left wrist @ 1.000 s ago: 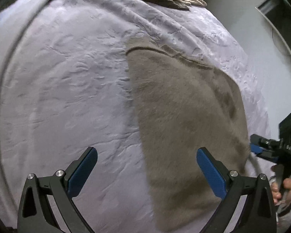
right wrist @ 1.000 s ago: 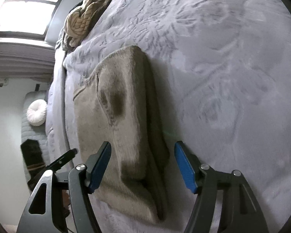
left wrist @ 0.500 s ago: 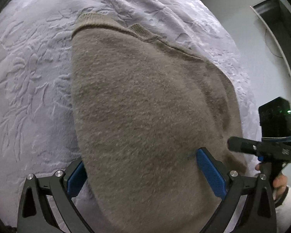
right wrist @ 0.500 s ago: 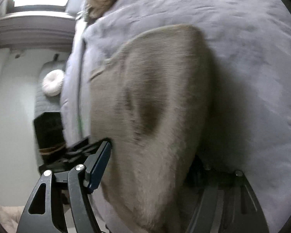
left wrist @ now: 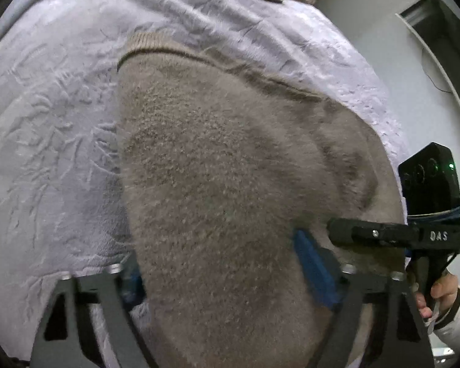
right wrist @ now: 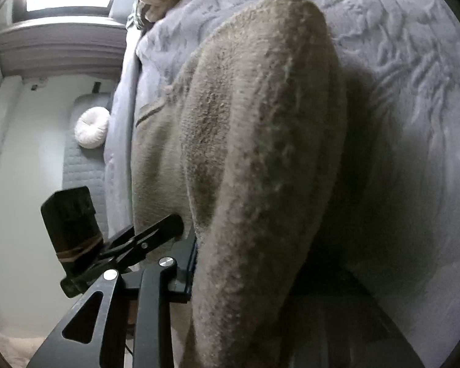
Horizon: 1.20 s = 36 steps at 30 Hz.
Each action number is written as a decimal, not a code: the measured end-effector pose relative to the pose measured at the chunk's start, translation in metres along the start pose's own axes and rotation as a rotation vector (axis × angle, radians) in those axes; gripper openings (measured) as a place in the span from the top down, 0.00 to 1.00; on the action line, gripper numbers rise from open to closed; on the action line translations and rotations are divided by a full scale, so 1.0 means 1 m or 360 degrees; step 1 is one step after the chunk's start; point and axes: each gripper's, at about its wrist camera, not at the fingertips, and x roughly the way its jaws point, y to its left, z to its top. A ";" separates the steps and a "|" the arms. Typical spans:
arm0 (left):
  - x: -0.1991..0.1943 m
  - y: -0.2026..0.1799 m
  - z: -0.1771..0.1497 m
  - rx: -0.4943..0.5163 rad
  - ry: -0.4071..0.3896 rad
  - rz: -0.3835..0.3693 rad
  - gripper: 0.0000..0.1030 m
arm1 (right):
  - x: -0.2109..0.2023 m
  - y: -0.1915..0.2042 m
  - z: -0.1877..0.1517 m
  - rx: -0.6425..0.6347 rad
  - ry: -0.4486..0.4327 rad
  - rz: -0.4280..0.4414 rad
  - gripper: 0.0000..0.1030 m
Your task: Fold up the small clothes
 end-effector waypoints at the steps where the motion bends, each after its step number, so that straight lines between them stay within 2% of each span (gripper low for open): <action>1: -0.004 0.001 -0.001 0.0002 -0.0012 -0.0003 0.36 | -0.002 0.003 -0.002 0.0016 -0.0011 0.0041 0.68; 2: -0.010 0.001 -0.002 0.0006 -0.0029 -0.0011 0.44 | -0.003 0.006 -0.003 0.0029 -0.0020 0.0070 0.69; 4: -0.020 0.003 -0.003 0.0002 -0.0048 -0.0041 0.48 | -0.006 0.016 -0.009 0.0051 -0.0045 0.0132 0.69; 9: -0.052 0.010 -0.012 -0.0026 -0.0082 -0.0144 0.50 | -0.009 0.049 -0.028 0.0080 -0.0078 0.0214 0.68; 15: -0.113 0.021 -0.037 0.0025 -0.0103 -0.0151 0.50 | 0.000 0.093 -0.064 0.0083 -0.0042 0.0276 0.68; 20: -0.152 0.042 -0.069 0.0008 -0.0078 -0.0116 0.50 | 0.038 0.120 -0.110 0.0131 0.0020 0.0314 0.68; 24: -0.165 0.063 -0.111 -0.0016 -0.0017 -0.0049 0.50 | 0.080 0.118 -0.148 0.0230 0.0113 0.0321 0.68; 27: -0.159 0.087 -0.142 -0.0095 0.0078 -0.0001 0.50 | 0.116 0.111 -0.167 0.0271 0.0206 0.0228 0.66; 28: -0.154 0.091 -0.150 -0.0111 0.0101 0.0014 0.50 | 0.126 0.109 -0.171 0.0270 0.0232 0.0153 0.66; 30: -0.144 0.106 -0.167 -0.0152 0.0155 0.0076 0.50 | 0.131 0.109 -0.173 0.0281 0.0238 0.0078 0.62; 31: -0.142 0.110 -0.172 -0.0169 0.0161 0.0103 0.50 | 0.128 0.113 -0.172 0.0266 0.0231 0.0044 0.61; 33: -0.151 0.112 -0.176 -0.0176 0.0131 0.0062 0.50 | 0.121 0.125 -0.167 0.0173 0.0209 -0.0082 0.56; 34: -0.155 0.112 -0.178 -0.0166 0.0116 0.0066 0.50 | 0.114 0.134 -0.163 0.0095 0.0192 -0.0196 0.56; 36: -0.169 0.116 -0.176 -0.0134 0.0061 0.0103 0.50 | 0.101 0.145 -0.160 -0.0005 0.0141 -0.0321 0.56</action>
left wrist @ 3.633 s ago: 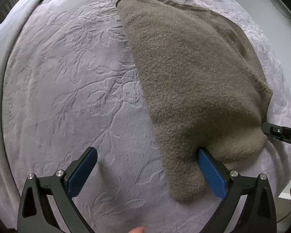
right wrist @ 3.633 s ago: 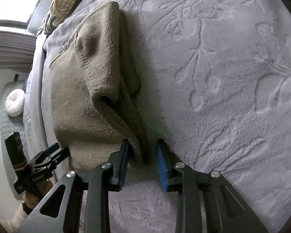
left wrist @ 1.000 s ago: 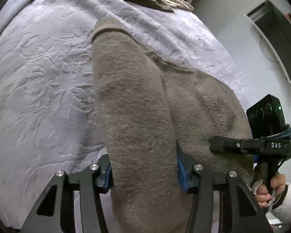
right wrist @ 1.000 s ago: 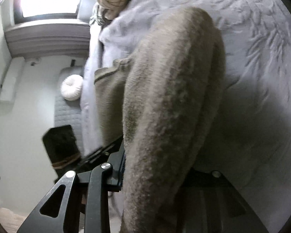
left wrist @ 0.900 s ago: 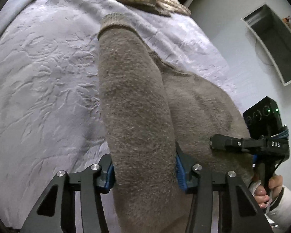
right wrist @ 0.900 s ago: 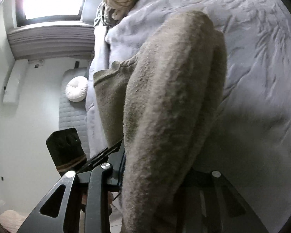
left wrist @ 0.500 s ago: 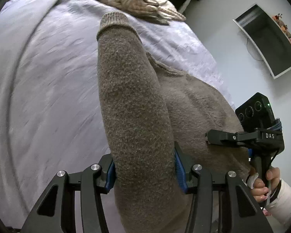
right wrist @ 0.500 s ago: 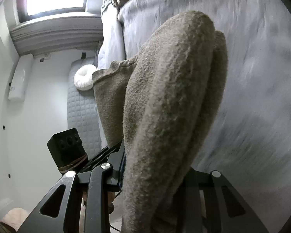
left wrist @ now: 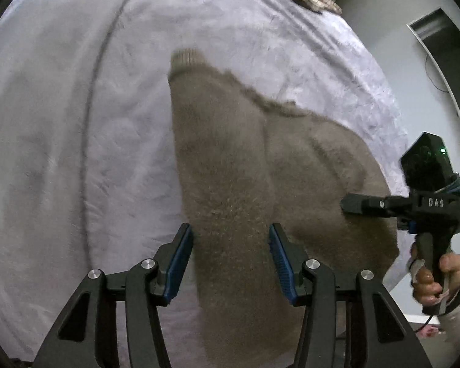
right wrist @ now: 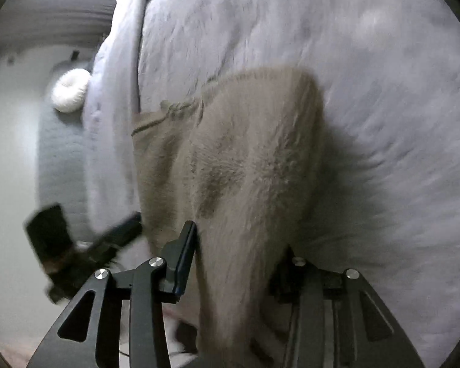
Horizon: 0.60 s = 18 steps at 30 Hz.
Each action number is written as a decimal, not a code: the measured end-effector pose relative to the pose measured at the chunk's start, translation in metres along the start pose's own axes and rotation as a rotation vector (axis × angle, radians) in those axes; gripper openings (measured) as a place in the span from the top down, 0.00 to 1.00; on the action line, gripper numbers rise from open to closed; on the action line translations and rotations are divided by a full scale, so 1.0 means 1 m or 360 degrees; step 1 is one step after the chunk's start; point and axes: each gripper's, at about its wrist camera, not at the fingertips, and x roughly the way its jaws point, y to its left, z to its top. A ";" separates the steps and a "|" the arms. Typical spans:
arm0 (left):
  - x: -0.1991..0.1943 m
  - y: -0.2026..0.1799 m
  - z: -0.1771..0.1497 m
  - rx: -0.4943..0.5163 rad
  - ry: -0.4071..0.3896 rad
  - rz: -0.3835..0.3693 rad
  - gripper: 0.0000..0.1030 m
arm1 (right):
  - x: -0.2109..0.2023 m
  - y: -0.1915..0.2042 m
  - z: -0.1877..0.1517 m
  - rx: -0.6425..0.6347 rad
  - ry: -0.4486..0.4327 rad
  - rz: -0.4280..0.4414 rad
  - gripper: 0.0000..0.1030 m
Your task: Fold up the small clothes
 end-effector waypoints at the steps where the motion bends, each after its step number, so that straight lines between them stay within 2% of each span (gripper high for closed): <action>1: -0.007 0.002 0.001 0.0009 -0.0032 0.0019 0.50 | -0.008 0.005 0.002 -0.0045 -0.0045 -0.0071 0.58; 3: -0.014 0.007 0.006 0.0012 -0.0087 0.0083 0.50 | -0.020 0.011 0.004 -0.0102 -0.0115 -0.0195 0.72; 6: -0.005 0.011 0.015 0.0000 -0.0096 0.0183 0.50 | -0.029 0.001 0.002 -0.0161 -0.0165 -0.0366 0.75; 9: 0.018 0.017 0.015 -0.0026 -0.0064 0.0209 0.50 | -0.014 -0.008 -0.003 -0.0331 -0.0164 -0.0648 0.76; 10: 0.027 0.014 0.017 -0.0028 -0.0063 0.0207 0.49 | -0.013 -0.020 -0.009 -0.0363 -0.0157 -0.0696 0.76; 13: 0.033 0.019 0.016 -0.0094 -0.0070 0.0146 0.47 | -0.014 -0.032 -0.008 -0.0301 -0.0193 -0.0692 0.71; 14: 0.030 0.021 0.015 -0.0106 -0.0066 0.0141 0.47 | -0.018 -0.034 -0.009 -0.0270 -0.0210 -0.0700 0.66; 16: 0.026 0.020 0.012 -0.0104 -0.0057 0.0174 0.47 | -0.035 -0.042 -0.016 -0.0221 -0.0219 -0.0726 0.63; 18: 0.017 0.020 0.007 -0.0084 -0.0054 0.0222 0.47 | -0.047 -0.043 -0.028 -0.0185 -0.0209 -0.0692 0.60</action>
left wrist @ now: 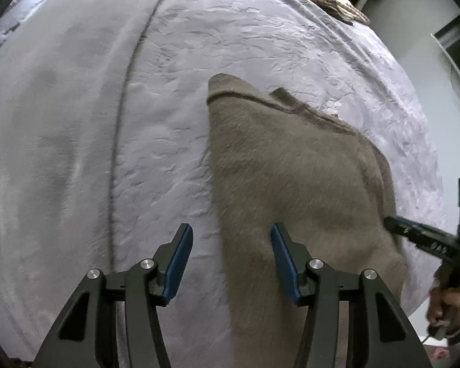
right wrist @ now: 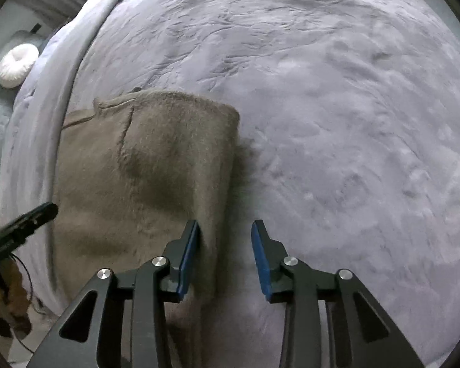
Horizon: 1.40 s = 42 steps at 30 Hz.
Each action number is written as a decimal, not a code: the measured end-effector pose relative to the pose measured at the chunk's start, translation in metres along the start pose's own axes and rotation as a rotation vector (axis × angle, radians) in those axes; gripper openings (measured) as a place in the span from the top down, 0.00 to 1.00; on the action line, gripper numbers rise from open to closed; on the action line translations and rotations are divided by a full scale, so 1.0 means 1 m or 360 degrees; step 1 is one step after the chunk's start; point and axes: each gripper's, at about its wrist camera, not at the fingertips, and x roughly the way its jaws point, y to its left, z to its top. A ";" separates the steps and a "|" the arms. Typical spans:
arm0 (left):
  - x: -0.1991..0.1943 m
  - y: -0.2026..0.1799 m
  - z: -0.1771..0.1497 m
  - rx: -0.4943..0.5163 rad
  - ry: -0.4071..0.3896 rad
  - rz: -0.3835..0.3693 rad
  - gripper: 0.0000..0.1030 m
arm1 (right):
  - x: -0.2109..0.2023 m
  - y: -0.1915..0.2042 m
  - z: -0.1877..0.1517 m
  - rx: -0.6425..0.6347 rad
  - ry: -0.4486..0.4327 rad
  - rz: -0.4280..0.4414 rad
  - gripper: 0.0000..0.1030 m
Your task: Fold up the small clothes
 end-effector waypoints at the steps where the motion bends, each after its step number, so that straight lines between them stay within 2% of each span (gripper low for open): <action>1: -0.006 0.002 -0.004 0.0014 0.0003 0.0023 0.47 | -0.006 -0.003 -0.007 0.0020 0.0013 0.0029 0.60; 5: -0.025 -0.003 -0.027 0.0108 0.0043 0.0079 0.47 | -0.026 -0.002 -0.033 0.0093 0.0050 0.0166 0.47; 7: -0.031 -0.005 -0.042 0.0150 0.0078 0.0076 0.47 | -0.029 0.009 -0.056 0.0094 0.0065 0.0213 0.47; 10: -0.032 -0.009 -0.063 0.0190 0.0123 0.0086 0.46 | -0.020 0.018 -0.075 0.0099 0.0137 0.0153 0.47; 12: -0.030 -0.009 -0.074 0.0202 0.0149 0.0127 0.37 | -0.010 0.015 -0.085 0.0149 0.0192 0.0124 0.47; 13: -0.029 -0.008 -0.078 0.0193 0.0163 0.0144 0.31 | -0.004 0.018 -0.086 0.0158 0.0213 0.0107 0.47; 18: -0.026 -0.006 -0.091 0.0175 0.0245 0.0176 0.31 | 0.006 0.016 -0.092 0.0187 0.0267 0.0010 0.43; 24: -0.040 -0.009 -0.096 0.0165 0.0259 0.0231 0.31 | -0.008 0.004 -0.099 0.0153 0.0300 -0.0073 0.40; 32: -0.060 -0.008 -0.097 0.0113 0.0217 0.0257 0.31 | -0.030 -0.002 -0.099 0.0126 0.0333 -0.0101 0.40; 42: -0.069 -0.021 -0.087 0.0140 0.0164 0.0314 0.31 | -0.047 -0.004 -0.084 0.0124 0.0320 -0.0101 0.40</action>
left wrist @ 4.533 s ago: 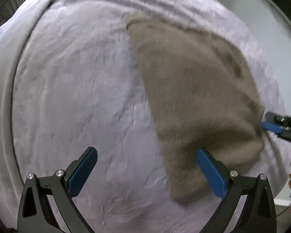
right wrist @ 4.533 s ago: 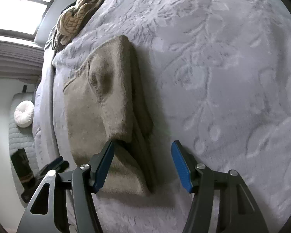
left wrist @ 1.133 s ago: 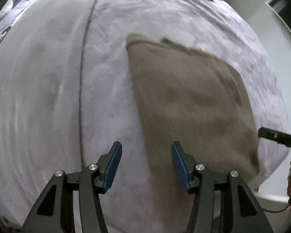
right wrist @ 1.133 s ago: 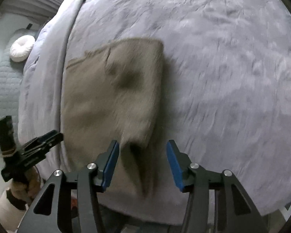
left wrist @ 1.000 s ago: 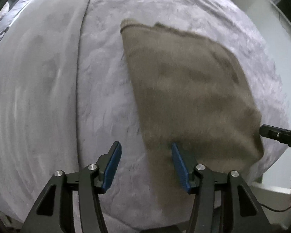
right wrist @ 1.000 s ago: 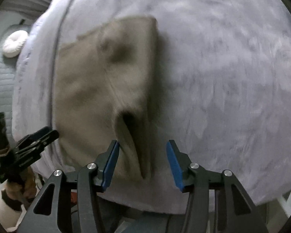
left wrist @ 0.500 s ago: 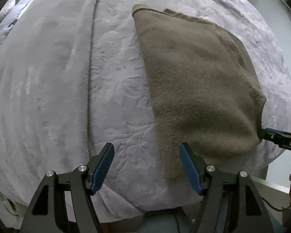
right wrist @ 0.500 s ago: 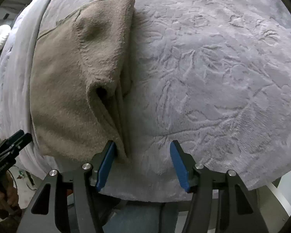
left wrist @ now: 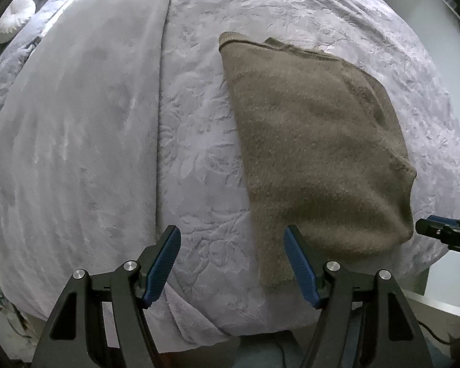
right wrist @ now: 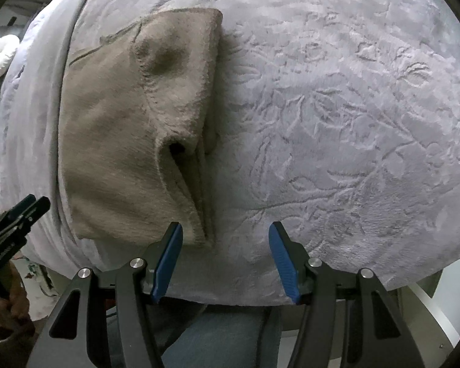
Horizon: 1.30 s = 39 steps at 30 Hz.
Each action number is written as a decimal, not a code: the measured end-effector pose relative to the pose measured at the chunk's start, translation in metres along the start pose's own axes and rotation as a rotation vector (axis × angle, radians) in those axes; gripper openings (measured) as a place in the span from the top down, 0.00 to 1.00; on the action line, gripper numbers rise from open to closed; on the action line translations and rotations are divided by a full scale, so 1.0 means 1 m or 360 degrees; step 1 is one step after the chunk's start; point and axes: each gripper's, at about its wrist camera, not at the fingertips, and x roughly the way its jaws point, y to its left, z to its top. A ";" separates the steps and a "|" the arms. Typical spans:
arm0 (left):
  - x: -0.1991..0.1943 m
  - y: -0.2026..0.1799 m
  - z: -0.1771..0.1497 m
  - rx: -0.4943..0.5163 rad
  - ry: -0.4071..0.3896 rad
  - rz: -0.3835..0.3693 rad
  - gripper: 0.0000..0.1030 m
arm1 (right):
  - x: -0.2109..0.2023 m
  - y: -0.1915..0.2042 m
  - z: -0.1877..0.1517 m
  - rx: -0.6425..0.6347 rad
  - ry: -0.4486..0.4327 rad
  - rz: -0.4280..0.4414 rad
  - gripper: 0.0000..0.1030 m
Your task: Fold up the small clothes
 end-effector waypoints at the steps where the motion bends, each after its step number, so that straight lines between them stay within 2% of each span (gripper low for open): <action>1: -0.001 0.000 0.001 0.0004 -0.0001 0.0004 0.31 | -0.002 0.001 0.002 0.0000 -0.0001 0.0003 0.40; 8: 0.003 -0.005 0.002 -0.0001 0.0040 0.0001 0.31 | -0.009 0.018 0.005 -0.0034 -0.0034 0.0032 0.39; 11: 0.008 -0.006 0.000 -0.0008 0.0084 -0.0007 0.31 | -0.011 0.023 0.005 -0.0036 -0.0038 0.0045 0.35; 16: 0.006 -0.005 -0.001 -0.0031 0.0073 -0.0015 0.31 | -0.017 0.034 0.007 -0.0067 -0.0067 0.0038 0.34; 18: 0.005 -0.006 0.001 -0.0035 0.0072 -0.0026 0.31 | -0.021 0.039 0.009 -0.0073 -0.0084 0.0035 0.26; 20: 0.002 -0.005 0.004 -0.0044 0.0066 -0.0034 0.31 | -0.027 0.044 0.012 -0.0081 -0.0115 0.0049 0.25; 21: 0.000 -0.005 0.006 -0.0047 0.0059 -0.0039 0.30 | -0.030 0.047 0.014 -0.0087 -0.0131 0.0051 0.24; 23: -0.006 -0.007 0.009 -0.0049 0.0041 -0.0018 0.01 | -0.038 0.054 0.018 -0.0100 -0.0162 0.0039 0.20; 28: -0.026 -0.014 0.016 -0.0018 -0.0046 0.0023 0.01 | -0.054 0.065 0.026 -0.0107 -0.0233 -0.0004 0.15; 32: -0.039 -0.013 0.023 -0.0053 -0.0080 -0.0032 0.01 | -0.066 0.072 0.030 -0.0108 -0.0311 -0.0092 0.15; 34: -0.045 -0.014 0.027 -0.0060 -0.0095 -0.0034 0.01 | -0.072 0.075 0.029 -0.0113 -0.0353 -0.0124 0.12; 36: -0.049 -0.016 0.028 -0.0054 -0.0109 0.0008 0.01 | -0.074 0.077 0.030 -0.0121 -0.0379 -0.0148 0.00; 39: -0.052 -0.018 0.029 -0.0057 -0.0120 0.0026 0.01 | -0.074 0.080 0.031 -0.0129 -0.0395 -0.0178 0.00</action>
